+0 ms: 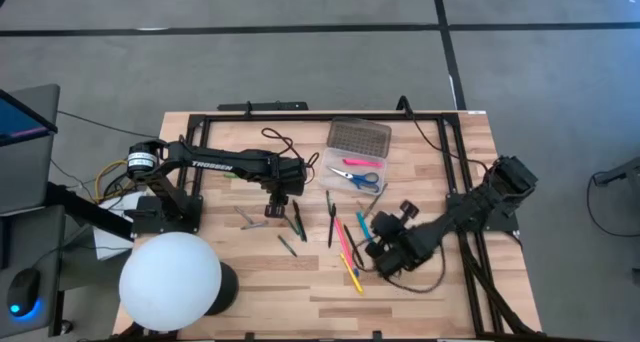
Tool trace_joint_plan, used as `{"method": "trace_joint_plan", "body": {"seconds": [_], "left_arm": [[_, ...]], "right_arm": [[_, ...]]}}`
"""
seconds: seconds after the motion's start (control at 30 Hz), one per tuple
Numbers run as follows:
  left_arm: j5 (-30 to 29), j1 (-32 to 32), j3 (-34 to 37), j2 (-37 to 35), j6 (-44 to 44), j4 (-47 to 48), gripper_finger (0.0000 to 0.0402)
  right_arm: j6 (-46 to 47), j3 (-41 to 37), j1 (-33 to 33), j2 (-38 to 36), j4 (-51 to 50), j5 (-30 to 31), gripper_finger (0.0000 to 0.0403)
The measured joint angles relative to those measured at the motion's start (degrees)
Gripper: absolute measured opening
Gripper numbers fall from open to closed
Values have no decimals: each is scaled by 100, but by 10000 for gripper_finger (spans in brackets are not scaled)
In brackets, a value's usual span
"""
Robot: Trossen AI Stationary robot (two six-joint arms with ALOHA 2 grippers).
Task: Pick & place school supplies into a supply box
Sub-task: Put the yellow pencil into the black supply box
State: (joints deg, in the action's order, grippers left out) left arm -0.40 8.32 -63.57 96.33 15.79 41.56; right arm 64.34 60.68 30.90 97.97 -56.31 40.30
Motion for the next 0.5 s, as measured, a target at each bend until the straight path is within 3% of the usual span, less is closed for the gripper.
{"method": "trace_joint_plan", "body": {"seconds": [0.17,0.3,0.5], "left_arm": [[-212,2,0,0,-22,4,126],[-224,2,0,0,-162,14,126],[-224,2,0,0,-456,314,126]], "right_arm": [[-1376,167,-1091,-6,137,96,0],[-2721,266,-2030,-7,851,-22,0],[-4015,346,-3108,-9,1842,-907,0]]}}
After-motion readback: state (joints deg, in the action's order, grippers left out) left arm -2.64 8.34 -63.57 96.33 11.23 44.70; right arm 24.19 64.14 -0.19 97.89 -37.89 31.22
